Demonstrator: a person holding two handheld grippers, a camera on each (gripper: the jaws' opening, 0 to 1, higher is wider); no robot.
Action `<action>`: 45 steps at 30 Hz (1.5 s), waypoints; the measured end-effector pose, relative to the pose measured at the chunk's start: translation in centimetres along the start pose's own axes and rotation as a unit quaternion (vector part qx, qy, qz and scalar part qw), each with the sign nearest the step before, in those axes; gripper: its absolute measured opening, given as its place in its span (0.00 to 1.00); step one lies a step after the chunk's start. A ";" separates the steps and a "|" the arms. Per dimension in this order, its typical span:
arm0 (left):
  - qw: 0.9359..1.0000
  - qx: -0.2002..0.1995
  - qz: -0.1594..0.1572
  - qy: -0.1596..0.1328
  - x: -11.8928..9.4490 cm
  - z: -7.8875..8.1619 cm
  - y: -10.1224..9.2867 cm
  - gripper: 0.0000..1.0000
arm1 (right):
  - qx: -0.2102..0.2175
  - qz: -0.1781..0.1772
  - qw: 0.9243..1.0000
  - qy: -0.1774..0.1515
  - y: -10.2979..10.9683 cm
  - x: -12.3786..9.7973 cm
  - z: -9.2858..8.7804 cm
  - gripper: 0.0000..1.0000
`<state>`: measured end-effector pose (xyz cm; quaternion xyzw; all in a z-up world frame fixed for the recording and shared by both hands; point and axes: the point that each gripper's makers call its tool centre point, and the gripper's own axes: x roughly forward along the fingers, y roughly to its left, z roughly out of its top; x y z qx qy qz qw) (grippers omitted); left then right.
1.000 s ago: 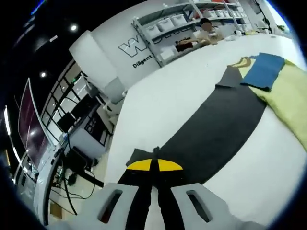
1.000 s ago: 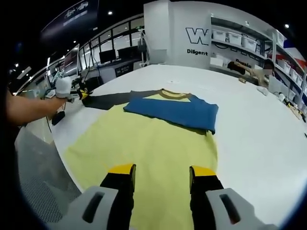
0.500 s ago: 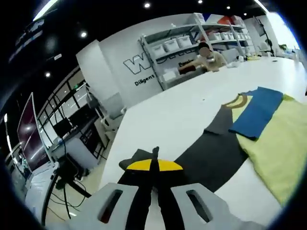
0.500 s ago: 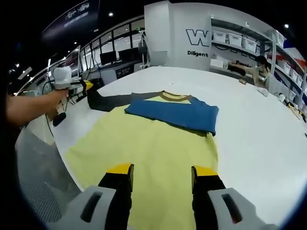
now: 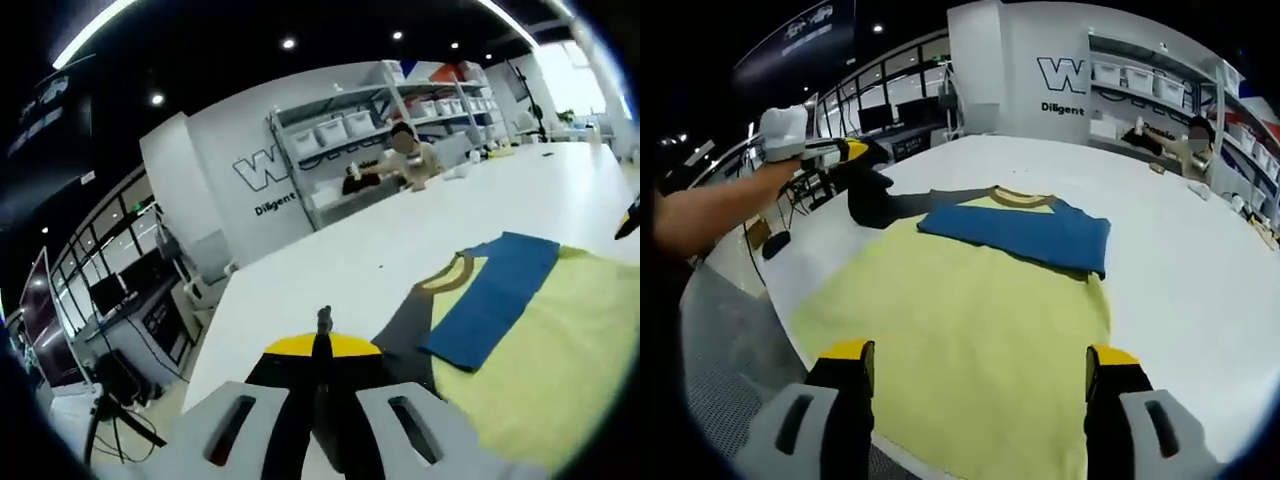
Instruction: Fold the garment on the visible template until the final outline fits inside the template.
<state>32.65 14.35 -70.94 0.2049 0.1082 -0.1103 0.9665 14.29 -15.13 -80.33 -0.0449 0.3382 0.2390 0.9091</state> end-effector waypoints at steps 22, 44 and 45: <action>0.997 0.004 -0.061 -0.057 4.7 8.8 -8.6 0.00 | 0.001 0.009 1.000 -0.021 0.4 -1.2 0.5 0.84; 0.983 0.027 -0.168 -0.064 7.9 11.3 -23.9 0.00 | 0.003 0.015 1.000 -0.013 0.4 -1.6 -0.3 0.81; 0.983 0.028 -0.170 -0.064 7.9 11.3 -24.3 0.00 | 0.002 0.015 1.000 -0.012 0.4 -1.6 -0.3 0.81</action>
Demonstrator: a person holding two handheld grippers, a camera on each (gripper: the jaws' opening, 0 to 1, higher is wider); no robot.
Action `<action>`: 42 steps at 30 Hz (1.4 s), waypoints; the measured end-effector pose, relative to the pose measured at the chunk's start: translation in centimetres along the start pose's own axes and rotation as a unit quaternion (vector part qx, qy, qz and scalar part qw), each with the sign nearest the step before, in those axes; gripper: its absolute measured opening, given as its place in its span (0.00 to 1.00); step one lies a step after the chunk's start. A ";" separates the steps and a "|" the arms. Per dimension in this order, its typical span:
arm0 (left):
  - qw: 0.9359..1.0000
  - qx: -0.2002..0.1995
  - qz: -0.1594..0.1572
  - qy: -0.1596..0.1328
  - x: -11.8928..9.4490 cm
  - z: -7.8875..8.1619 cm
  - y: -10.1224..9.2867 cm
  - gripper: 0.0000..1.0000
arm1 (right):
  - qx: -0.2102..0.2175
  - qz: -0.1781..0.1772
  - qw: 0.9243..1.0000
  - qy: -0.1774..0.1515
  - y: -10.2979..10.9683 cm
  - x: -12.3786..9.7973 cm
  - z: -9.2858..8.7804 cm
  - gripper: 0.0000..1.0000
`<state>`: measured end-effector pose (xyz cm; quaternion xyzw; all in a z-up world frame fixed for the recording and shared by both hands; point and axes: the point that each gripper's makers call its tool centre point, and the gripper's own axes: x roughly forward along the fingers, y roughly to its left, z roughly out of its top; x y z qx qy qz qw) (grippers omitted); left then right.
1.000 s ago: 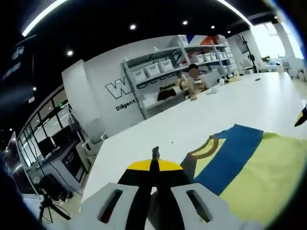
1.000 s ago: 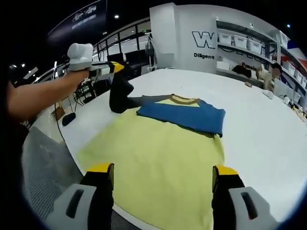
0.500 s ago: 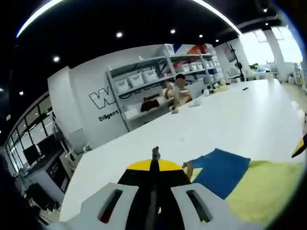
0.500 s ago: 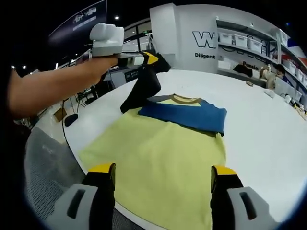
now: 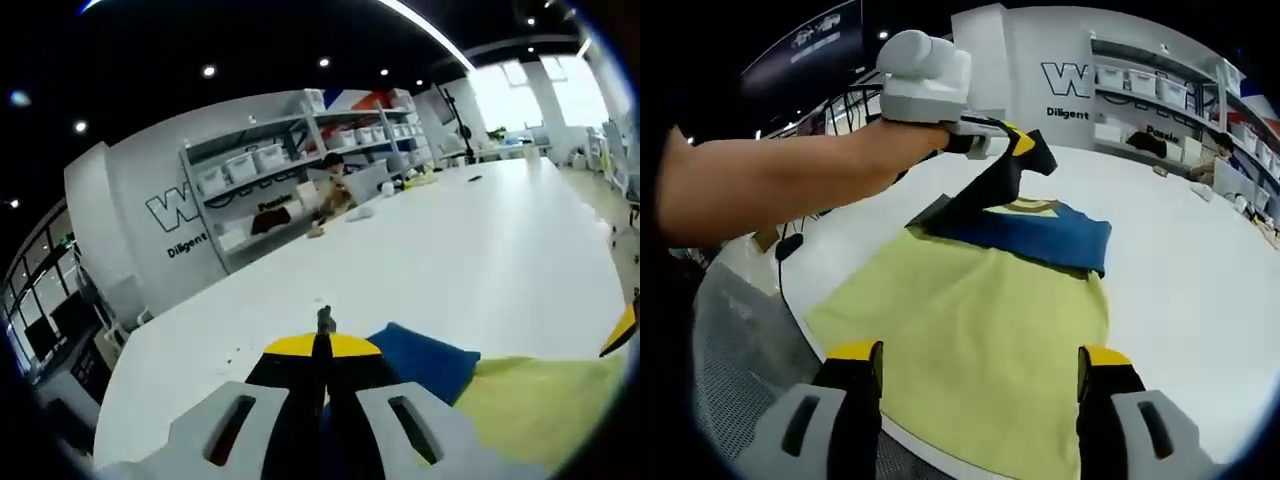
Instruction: Fold the garment on the visible template until the final outline fits inside the template.
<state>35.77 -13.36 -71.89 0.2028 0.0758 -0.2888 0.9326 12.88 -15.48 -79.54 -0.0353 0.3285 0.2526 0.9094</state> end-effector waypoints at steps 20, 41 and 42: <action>0.994 0.025 -0.086 0.063 2.7 -5.9 -9.5 0.00 | -0.002 -0.009 1.000 0.013 -0.3 0.0 -0.6 0.78; 0.978 -0.052 -0.161 0.124 2.4 -9.3 -13.6 0.10 | 0.001 -0.012 1.000 0.016 -0.3 0.0 -0.7 0.76; 0.977 -0.052 -0.163 0.126 2.4 -9.4 -13.7 0.11 | 0.001 -0.012 1.000 0.016 -0.4 0.0 -0.8 0.76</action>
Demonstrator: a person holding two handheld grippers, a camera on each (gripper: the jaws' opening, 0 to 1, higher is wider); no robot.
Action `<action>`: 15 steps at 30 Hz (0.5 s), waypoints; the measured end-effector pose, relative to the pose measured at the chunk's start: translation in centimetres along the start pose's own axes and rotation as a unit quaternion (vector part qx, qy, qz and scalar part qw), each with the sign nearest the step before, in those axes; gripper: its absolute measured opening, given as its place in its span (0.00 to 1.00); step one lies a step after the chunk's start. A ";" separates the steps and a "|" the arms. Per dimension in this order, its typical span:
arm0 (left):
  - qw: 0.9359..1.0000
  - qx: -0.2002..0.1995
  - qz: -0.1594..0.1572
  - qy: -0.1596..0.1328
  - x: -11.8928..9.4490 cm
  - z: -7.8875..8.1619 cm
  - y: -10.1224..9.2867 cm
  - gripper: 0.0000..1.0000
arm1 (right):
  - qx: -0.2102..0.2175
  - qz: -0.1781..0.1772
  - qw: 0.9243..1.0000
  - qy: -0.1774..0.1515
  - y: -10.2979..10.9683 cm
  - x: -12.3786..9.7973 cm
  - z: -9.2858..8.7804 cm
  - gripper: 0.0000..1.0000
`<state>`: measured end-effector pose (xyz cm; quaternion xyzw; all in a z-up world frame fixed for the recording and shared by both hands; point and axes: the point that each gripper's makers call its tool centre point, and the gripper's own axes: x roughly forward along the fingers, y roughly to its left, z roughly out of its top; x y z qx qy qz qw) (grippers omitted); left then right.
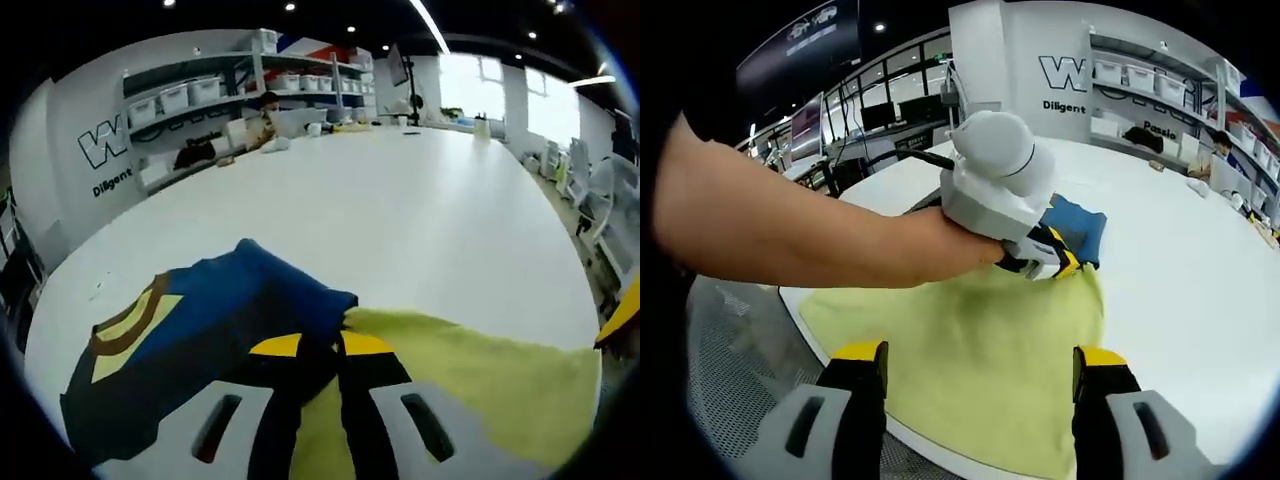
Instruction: Fold the garment on the visible template until the final outline fits inside the template.
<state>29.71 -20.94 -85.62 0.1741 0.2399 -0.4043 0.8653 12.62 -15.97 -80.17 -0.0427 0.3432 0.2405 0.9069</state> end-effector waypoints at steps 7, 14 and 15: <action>1.000 -0.010 -0.007 -0.003 -0.1 0.3 0.0 0.13 | -0.002 0.000 1.000 0.002 0.0 0.0 -0.1 0.76; 1.000 -0.003 0.004 -0.031 -1.2 1.8 0.7 0.20 | -0.005 -0.001 1.000 0.004 -0.1 0.1 -0.2 0.76; 0.999 -0.002 0.007 -0.032 -1.3 1.9 0.8 0.21 | -0.005 -0.001 1.000 0.004 -0.1 0.1 -0.2 0.76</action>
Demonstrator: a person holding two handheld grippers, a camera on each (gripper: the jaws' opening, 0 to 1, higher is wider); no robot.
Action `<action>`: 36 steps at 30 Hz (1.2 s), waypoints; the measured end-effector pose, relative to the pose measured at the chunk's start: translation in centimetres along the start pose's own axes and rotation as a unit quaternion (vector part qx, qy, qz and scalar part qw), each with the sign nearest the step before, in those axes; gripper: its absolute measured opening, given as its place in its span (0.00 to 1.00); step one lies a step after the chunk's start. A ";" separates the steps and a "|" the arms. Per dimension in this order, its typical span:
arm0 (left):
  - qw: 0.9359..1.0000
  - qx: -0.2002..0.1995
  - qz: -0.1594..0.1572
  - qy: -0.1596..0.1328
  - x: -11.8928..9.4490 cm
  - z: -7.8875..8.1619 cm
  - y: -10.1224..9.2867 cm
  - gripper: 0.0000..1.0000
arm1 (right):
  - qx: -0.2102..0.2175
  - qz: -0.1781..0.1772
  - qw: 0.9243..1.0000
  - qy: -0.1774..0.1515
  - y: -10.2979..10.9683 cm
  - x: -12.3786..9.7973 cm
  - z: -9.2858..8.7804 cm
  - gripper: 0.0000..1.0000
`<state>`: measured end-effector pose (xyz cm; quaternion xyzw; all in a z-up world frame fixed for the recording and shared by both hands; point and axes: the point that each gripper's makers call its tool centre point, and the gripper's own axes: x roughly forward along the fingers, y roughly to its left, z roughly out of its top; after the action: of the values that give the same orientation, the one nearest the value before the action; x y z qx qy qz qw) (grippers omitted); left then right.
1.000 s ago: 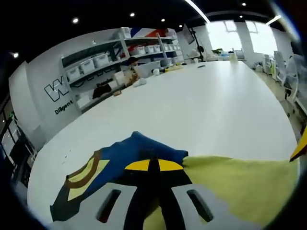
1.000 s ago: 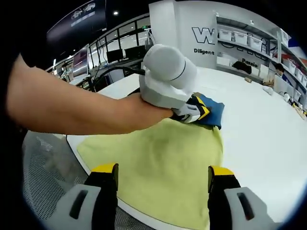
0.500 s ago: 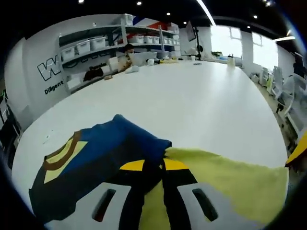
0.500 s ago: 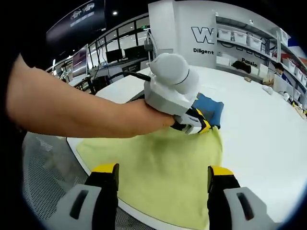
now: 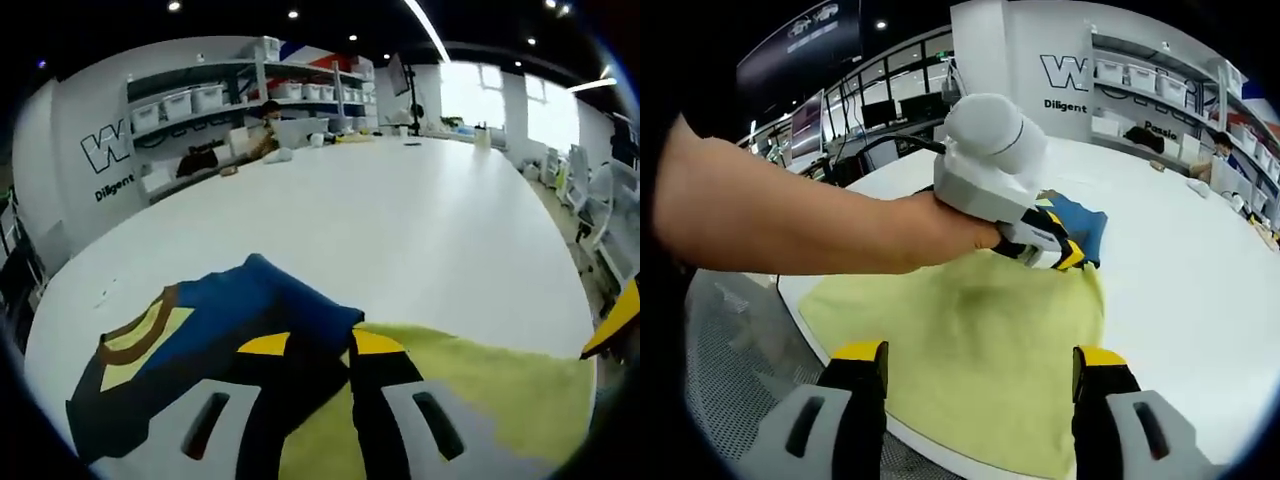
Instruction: Fold the garment on the visible template until the final outline fits inside the template.
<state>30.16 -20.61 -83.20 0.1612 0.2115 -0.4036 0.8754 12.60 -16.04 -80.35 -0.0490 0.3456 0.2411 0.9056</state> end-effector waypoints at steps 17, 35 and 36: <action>0.999 -0.038 0.018 -0.014 -3.4 0.8 2.0 0.84 | -0.010 0.001 1.000 0.002 0.1 0.1 -0.1 0.76; 0.995 -0.076 0.054 -0.032 -13.8 -1.5 5.2 0.95 | -0.022 0.002 1.000 0.003 0.3 0.0 0.0 0.76; 0.995 -0.077 0.055 -0.032 -14.0 -1.6 5.2 0.95 | -0.022 0.002 1.000 0.003 0.4 0.0 0.0 0.76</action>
<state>25.68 -7.71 -76.96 0.0919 0.2045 -0.3427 0.9123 12.43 -15.73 -80.38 -0.0692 0.3426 0.2501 0.9029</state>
